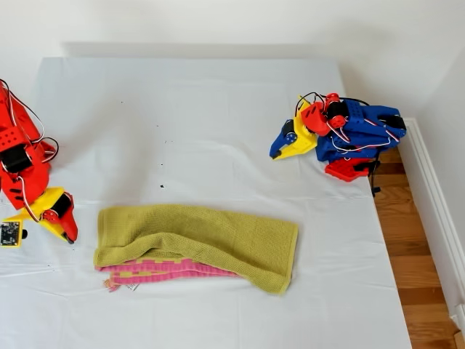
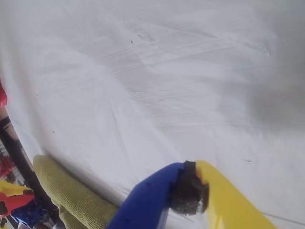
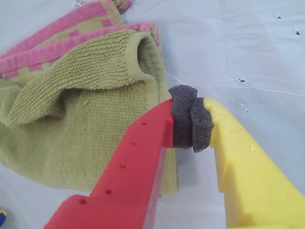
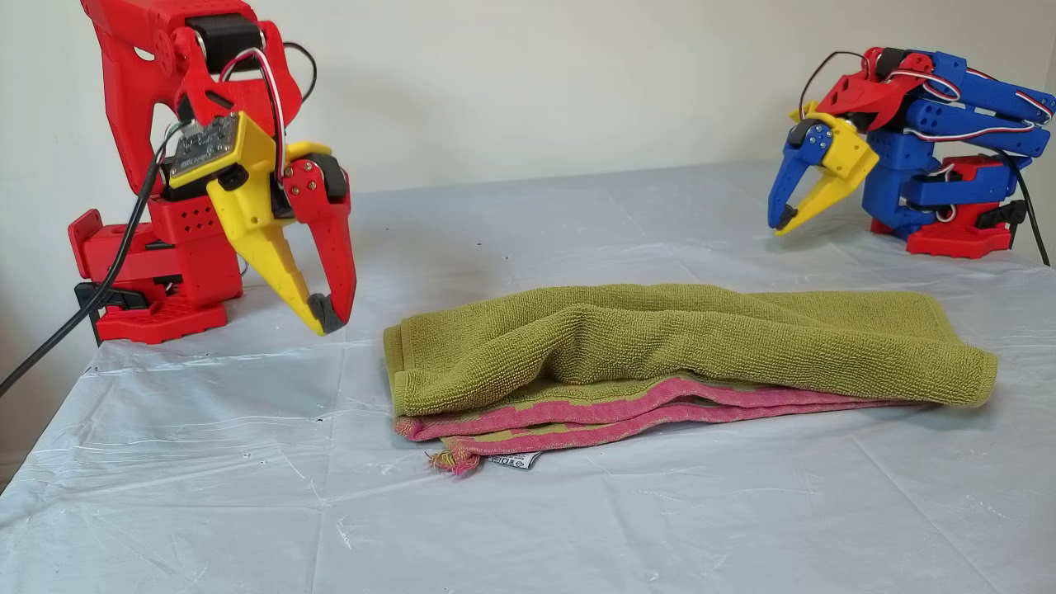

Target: Fold the towel.

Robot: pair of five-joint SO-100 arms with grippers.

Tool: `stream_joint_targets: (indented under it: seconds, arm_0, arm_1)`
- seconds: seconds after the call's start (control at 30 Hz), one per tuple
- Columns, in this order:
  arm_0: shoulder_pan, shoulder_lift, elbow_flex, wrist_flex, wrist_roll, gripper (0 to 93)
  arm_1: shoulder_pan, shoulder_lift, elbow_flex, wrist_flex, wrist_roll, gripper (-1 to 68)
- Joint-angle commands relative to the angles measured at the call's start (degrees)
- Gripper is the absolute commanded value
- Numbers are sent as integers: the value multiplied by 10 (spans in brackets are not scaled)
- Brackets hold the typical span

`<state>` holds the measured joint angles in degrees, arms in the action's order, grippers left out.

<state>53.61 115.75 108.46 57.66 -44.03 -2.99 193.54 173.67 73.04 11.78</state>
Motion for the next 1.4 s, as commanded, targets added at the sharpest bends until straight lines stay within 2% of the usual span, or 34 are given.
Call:
stream_joint_targets:
  seconds: [0.0,0.1,0.33,0.4,0.5,0.63,0.7,0.83,0.97,1.1,1.37]
  arm_0:
    - [-19,27,-4,-31,5,14]
    - [-28,-11,-34,-22,22,14]
    - [-34,-172,-210,59,135,20]
    - [-39,-211,-269,102,146,95]
    - [-38,-235,-309,119,163,296]
    - [-34,-254,-333,133,173,387]
    - [-33,-274,-357,163,165,457]
    - [-39,-308,-396,214,142,508]
    - [-42,-317,-415,257,88,518]
    - [-54,-310,-424,272,58,620]
    - [-70,-321,-403,273,-7,609]
  arm_1:
    - [3,47,4,-1,3,1]
    - [3,47,4,-1,3,1]
    - [3,47,4,-1,3,1]
    - [3,47,4,-1,3,1]
    - [3,47,4,-1,3,1]
    - [3,47,4,-1,3,1]
    - [3,47,4,-1,3,1]
    - [3,47,4,-1,3,1]
    - [3,47,4,-1,3,1]
    - [3,47,4,-1,3,1]
    - [3,47,4,-1,3,1]
